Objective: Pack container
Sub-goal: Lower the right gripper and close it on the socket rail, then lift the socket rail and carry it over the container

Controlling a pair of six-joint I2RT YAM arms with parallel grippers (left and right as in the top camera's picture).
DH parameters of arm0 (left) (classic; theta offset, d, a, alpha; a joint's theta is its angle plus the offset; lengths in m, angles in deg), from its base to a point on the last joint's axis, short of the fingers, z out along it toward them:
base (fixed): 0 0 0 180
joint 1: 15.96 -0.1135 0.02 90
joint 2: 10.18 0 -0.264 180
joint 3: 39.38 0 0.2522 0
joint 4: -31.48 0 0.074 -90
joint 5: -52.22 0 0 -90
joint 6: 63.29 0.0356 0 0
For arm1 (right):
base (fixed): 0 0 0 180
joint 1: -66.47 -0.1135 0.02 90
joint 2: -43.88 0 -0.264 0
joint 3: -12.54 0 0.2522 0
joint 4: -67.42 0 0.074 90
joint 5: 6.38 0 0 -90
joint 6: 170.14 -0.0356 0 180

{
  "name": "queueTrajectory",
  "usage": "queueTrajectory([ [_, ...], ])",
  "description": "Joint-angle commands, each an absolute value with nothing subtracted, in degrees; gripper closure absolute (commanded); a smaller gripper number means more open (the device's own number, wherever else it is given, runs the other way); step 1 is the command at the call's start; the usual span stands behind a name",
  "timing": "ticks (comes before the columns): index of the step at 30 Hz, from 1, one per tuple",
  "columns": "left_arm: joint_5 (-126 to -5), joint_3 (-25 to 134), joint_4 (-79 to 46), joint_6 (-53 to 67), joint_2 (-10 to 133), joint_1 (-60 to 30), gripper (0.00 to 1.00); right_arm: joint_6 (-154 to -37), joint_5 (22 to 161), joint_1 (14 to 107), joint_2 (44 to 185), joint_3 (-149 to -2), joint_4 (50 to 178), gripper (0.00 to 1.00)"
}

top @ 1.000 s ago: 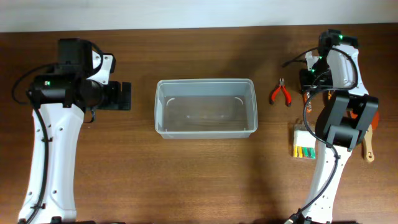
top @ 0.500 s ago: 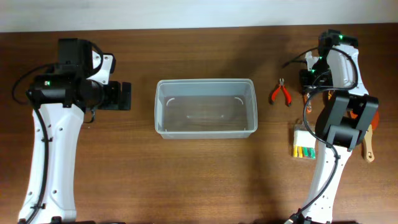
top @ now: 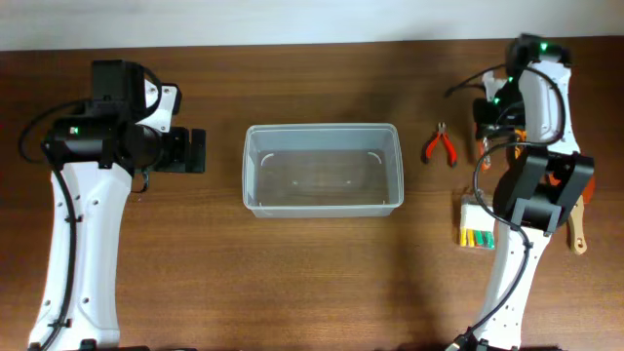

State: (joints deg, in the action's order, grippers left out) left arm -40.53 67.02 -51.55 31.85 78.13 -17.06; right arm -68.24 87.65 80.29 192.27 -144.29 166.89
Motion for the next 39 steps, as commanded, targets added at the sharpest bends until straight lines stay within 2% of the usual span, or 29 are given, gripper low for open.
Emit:
queueTrajectory([
  [1,-40.33,68.07,-51.57,31.96,78.22,-17.24,0.01,-68.64,90.73,78.83,192.21,-153.01,169.45,0.87],
  [8,-40.33,68.07,-51.57,31.96,78.22,-17.26,0.01,-68.62,90.80,72.97,192.10,-170.65,177.21,0.87],
  [13,-40.33,68.07,-51.57,31.96,78.22,-17.24,0.01,-68.55,91.15,66.35,190.13,-177.12,178.50,0.88],
  [28,-40.33,68.07,-51.55,31.96,78.22,-17.26,0.01,-68.40,90.93,44.08,183.66,-177.53,178.54,0.88],
  [34,-40.33,68.07,-51.57,31.96,78.22,-17.26,0.01,-66.84,90.58,38.09,182.11,-176.09,178.52,0.87],
  [39,-40.33,68.07,-51.53,31.98,78.22,-17.26,0.01,-66.87,88.98,35.38,182.11,-169.01,178.54,0.87],
])
